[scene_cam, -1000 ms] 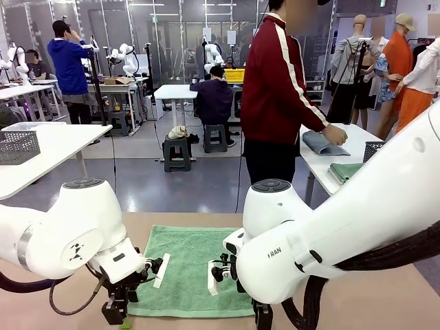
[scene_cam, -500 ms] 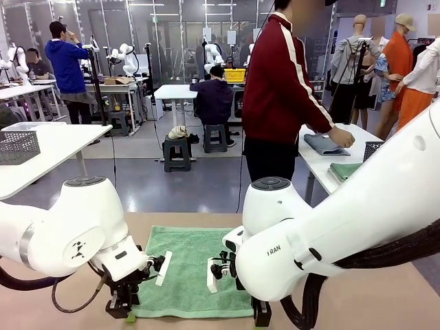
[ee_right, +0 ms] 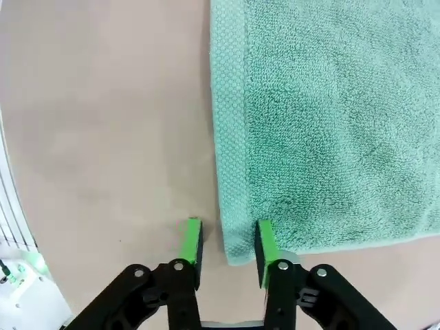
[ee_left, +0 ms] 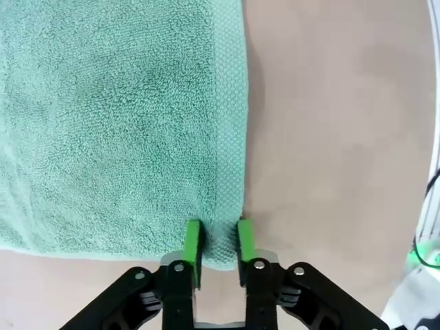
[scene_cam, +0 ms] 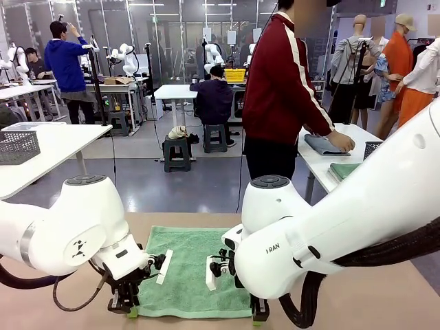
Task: Fold the towels and place them in the basket.
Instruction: When a person lays out a Towel with hook on the table, fold it in half twice.
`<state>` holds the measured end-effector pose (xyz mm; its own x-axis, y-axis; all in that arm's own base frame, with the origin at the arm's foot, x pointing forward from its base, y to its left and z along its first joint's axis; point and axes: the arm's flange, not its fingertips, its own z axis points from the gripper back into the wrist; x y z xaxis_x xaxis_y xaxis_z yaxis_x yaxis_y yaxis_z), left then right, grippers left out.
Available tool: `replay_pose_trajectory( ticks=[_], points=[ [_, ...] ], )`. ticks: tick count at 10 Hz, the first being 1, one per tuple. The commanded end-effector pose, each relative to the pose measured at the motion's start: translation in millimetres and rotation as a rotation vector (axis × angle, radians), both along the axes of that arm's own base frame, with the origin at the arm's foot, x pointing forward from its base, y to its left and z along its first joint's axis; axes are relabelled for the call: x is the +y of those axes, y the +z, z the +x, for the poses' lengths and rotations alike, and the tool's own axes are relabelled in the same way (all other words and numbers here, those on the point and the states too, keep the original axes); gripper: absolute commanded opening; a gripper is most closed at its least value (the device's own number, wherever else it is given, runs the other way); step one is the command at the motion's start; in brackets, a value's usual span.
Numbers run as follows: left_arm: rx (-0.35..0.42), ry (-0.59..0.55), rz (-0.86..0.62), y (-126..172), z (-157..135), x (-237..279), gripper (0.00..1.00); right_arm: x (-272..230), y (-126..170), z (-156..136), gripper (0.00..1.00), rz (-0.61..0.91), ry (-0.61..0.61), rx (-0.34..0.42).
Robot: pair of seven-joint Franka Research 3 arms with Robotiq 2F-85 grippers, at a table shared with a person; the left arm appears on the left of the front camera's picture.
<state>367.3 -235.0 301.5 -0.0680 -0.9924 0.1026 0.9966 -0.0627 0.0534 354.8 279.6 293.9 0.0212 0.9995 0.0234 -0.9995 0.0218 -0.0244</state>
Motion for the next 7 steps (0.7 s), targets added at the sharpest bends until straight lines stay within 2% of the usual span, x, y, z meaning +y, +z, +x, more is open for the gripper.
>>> replay_pose_trajectory(
  ticks=[1, 2, 3, 4, 7],
  points=[
    [-0.017, 0.010, 0.004, 1.9, 4.3, -2.2, 0.32, 2.3, -3.3, -0.2, 0.28, -0.015, -0.034, -0.014],
    [-0.021, 0.010, 0.011, 3.5, 4.8, -3.2, 0.03, 1.7, -3.0, -0.3, 0.21, -0.013, -0.032, -0.013],
    [-0.022, 0.013, 0.014, 4.8, 5.0, -2.5, 0.12, 0.6, -2.6, -0.4, 0.08, -0.016, -0.037, -0.015],
    [-0.024, 0.013, 0.015, 5.7, 4.8, -1.2, 0.00, -0.5, -1.8, -0.7, 0.01, -0.019, -0.040, -0.020],
    [-0.030, 0.008, 0.019, 6.9, 4.8, -1.1, 0.00, -2.3, 3.0, -2.0, 0.00, -0.035, -0.025, -0.032]
  ],
)
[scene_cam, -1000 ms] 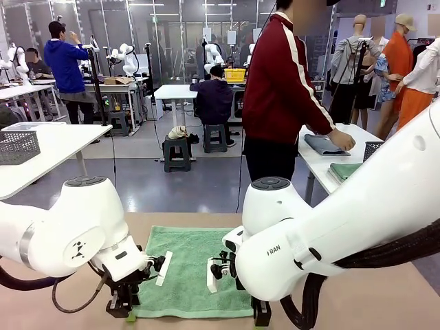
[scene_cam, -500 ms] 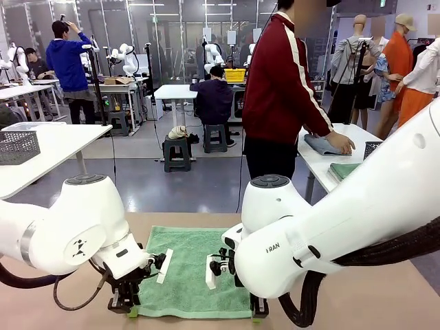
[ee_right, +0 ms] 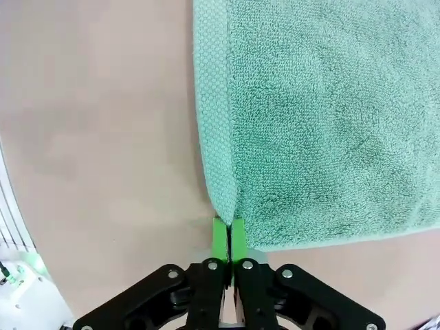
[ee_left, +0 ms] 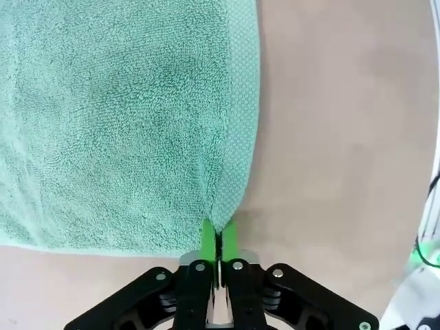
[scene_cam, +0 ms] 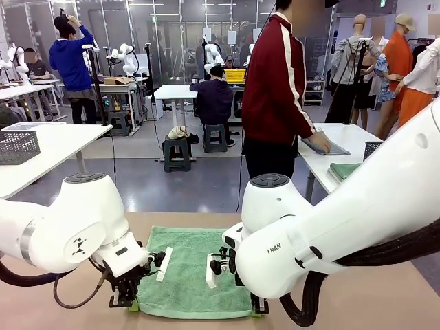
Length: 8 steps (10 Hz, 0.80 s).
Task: Fold the towels and place them in the basket.
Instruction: When a person lays out a Towel with hook on the table, fold it in half twice.
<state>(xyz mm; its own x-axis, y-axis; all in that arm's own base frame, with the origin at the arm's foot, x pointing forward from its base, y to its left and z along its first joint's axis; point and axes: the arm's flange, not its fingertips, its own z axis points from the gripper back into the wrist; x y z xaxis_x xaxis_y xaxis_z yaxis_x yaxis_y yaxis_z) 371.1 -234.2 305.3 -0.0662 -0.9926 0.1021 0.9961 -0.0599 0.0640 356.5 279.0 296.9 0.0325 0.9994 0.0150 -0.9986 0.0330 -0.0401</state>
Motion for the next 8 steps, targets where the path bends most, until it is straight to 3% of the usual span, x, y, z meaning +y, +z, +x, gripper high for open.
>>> replay_pose_trajectory(
  ticks=[1, 8],
  points=[
    [-0.022, 0.018, 0.015, 4.8, 1.6, -1.8, 0.00, -2.0, 2.1, -3.8, 0.00, -0.032, -0.011, -0.017],
    [-0.001, 0.001, -0.001, 0.6, 0.2, -0.2, 0.00, 0.0, 0.3, -0.2, 0.00, -0.004, 0.004, -0.002]
  ],
)
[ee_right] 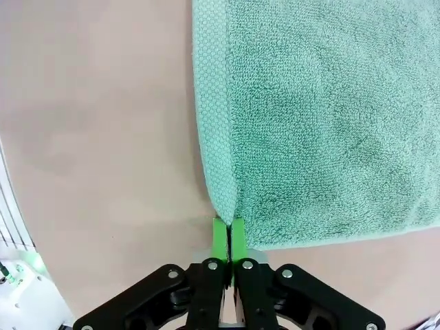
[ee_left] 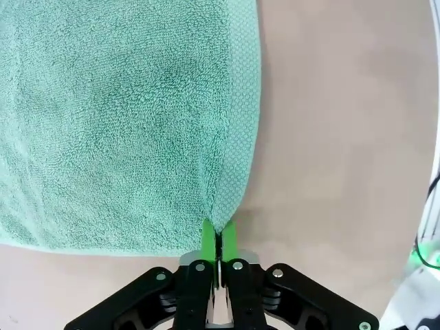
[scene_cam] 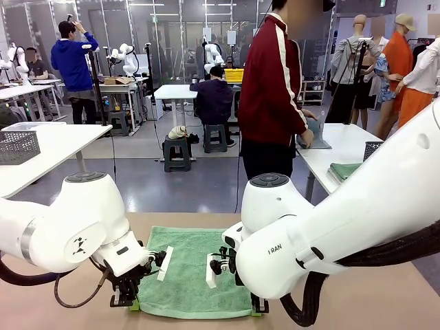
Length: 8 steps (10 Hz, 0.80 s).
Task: Fold the towels and place them in the basket.
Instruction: When a person lays out a Towel with hook on the table, fold it in half twice.
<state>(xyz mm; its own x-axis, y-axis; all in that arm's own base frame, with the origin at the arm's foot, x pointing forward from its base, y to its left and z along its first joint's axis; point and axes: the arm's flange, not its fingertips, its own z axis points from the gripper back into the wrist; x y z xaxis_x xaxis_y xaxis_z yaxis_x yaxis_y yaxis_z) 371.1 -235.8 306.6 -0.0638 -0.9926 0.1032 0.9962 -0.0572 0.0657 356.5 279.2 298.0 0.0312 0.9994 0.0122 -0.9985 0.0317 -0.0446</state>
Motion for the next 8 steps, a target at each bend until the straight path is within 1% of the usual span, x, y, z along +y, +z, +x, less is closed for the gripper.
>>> replay_pose_trajectory(
  ticks=[1, 2, 4, 6, 7, 8],
  points=[
    [0.000, -0.002, 0.001, -1, 0, 1, 0.00, 0, -1, 0, 0.00, -0.001, 0.003, 0.002],
    [0.000, 0.000, 0.000, 0, 0, 0, 0.04, 0, 0, 0, 0.02, 0.000, 0.000, 0.000],
    [-0.039, 0.008, -0.008, 23, 2, 4, 0.04, 1, 21, 0, 0.02, -0.003, 0.011, -0.025],
    [-0.062, 0.010, -0.023, 43, 5, 9, 0.04, 2, 41, 4, 0.02, -0.011, 0.022, -0.055],
    [-0.085, 0.015, -0.031, 59, 5, 11, 0.04, 4, 54, 5, 0.02, -0.013, 0.030, -0.075],
    [-0.099, 0.014, -0.036, 65, 5, 11, 0.04, 7, 64, 7, 0.02, -0.022, 0.034, -0.094]
  ],
)
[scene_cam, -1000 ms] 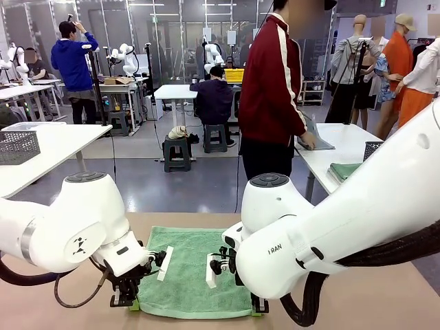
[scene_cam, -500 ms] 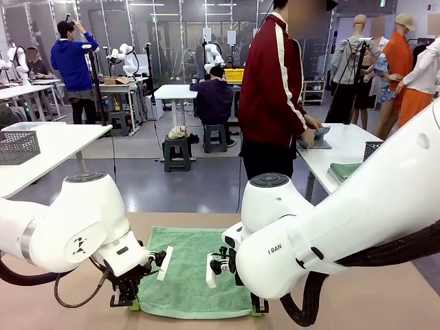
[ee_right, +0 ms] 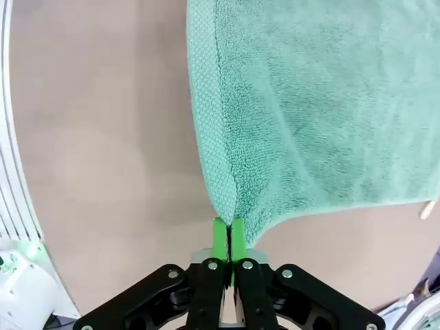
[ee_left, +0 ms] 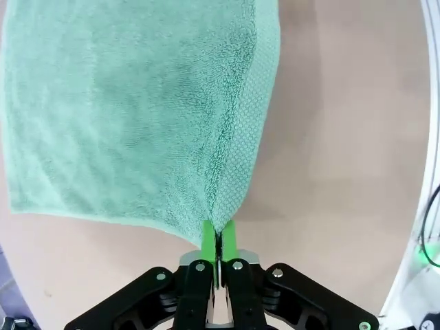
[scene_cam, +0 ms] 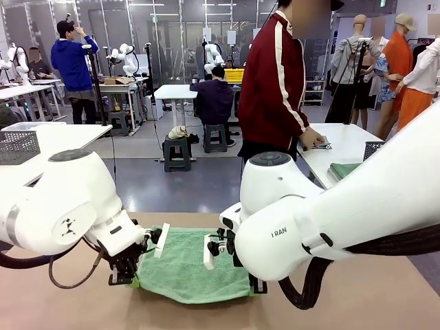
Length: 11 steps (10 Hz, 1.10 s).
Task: Fold the towels and place them in the basket.
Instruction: When a person lays out a Towel with hook on the table, fold it in half twice.
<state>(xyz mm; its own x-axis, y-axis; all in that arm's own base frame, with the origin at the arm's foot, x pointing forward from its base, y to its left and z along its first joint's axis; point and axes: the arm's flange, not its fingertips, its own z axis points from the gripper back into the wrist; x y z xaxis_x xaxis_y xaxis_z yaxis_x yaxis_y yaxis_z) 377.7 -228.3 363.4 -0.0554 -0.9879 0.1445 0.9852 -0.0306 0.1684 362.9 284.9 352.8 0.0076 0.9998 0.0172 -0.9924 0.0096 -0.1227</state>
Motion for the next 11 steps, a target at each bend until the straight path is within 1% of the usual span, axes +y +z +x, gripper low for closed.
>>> replay_pose_trajectory(
  ticks=[1, 3, 4, 5, 6, 9, 11],
  points=[
    [-0.015, -0.009, 0.004, 19, -1, 3, 0.04, 3, 17, 1, 0.02, -0.029, 0.017, -0.033],
    [-0.045, -0.012, 0.005, 35, -1, 1, 0.04, 8, 33, 1, 0.02, -0.029, 0.025, -0.070],
    [-0.054, -0.009, 0.005, 39, -2, 1, 0.04, 9, 36, 1, 0.02, -0.029, 0.020, -0.077],
    [-0.054, -0.002, 0.003, 41, -4, 1, 0.04, 10, 36, 0, 0.02, -0.031, 0.010, -0.078],
    [-0.058, -0.010, -0.013, 34, 0, 1, 0.04, 6, 34, 4, 0.02, -0.010, 0.034, -0.067],
    [-0.060, -0.011, -0.015, 37, -1, 1, 0.04, 6, 36, 4, 0.02, -0.012, 0.036, -0.072],
    [-0.066, -0.014, -0.001, 45, 15, -3, 0.04, 7, 41, 21, 0.02, -0.023, 0.044, -0.067]
  ],
)
